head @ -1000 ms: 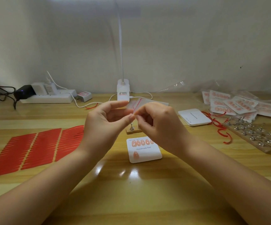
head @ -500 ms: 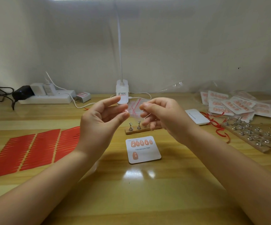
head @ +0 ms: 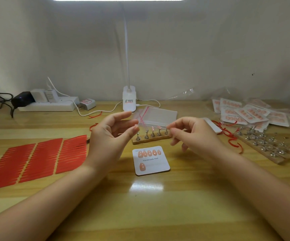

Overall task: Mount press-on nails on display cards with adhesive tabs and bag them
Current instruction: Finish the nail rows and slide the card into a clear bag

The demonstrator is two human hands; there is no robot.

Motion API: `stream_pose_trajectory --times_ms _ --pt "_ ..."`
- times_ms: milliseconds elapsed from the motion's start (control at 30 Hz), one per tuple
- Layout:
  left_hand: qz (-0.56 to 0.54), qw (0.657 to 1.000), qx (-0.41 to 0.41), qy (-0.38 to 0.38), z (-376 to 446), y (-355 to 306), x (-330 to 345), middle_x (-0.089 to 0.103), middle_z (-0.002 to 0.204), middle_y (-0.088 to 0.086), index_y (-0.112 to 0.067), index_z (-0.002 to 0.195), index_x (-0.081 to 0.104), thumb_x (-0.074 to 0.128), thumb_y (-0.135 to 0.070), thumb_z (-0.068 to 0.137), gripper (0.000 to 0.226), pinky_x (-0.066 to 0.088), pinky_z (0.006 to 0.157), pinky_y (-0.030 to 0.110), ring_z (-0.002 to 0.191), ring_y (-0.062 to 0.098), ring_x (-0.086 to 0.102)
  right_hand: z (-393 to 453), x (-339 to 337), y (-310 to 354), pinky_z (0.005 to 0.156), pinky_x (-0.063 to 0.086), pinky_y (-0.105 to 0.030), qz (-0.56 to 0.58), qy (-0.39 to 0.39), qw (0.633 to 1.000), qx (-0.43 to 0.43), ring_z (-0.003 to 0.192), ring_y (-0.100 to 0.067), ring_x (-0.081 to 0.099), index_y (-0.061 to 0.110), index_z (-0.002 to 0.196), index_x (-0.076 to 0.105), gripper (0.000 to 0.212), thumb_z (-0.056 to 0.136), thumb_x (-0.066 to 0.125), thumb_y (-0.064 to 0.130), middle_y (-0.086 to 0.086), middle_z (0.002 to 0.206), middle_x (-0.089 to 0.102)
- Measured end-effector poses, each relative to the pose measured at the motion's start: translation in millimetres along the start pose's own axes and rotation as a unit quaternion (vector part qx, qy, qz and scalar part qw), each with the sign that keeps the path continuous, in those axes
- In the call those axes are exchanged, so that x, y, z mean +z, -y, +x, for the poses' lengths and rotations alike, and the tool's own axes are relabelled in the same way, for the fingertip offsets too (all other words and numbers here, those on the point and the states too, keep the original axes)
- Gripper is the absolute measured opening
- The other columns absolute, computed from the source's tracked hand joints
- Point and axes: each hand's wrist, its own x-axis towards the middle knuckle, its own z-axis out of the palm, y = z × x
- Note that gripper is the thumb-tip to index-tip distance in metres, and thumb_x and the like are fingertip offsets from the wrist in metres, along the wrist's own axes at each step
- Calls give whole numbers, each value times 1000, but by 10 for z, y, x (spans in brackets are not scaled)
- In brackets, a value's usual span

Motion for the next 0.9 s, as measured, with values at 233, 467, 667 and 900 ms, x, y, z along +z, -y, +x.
stream_pose_trajectory --times_ms 233,467,667,900 --pt "43 999 -9 16 -27 86 3 75 100 -6 -26 111 63 74 -19 77 36 57 81 24 96 10 71 -24 132 -119 49 43 -23 -57 -13 998 -9 55 -13 57 14 83 64 26 100 45 21 0 68 61" --pt "56 998 -15 26 -42 110 21 74 98 -8 -28 107 63 73 -8 82 34 55 78 18 93 8 71 -22 151 -240 53 36 -17 -107 -50 990 -78 54 -4 46 14 75 61 23 96 54 18 6 64 54" --pt "72 997 -12 26 -45 137 25 74 98 -9 -29 107 62 74 -8 82 34 56 78 20 92 9 71 -64 182 -239 63 43 -11 -71 -10 991 -113 77 -5 57 34 112 66 32 83 73 21 12 101 57" --pt "124 992 -5 24 -58 144 27 73 97 -11 -35 105 60 73 -12 84 34 55 76 17 92 3 69 -74 206 -154 98 30 -29 -409 158 896 -64 121 -9 28 32 139 44 102 56 48 92 11 129 38"
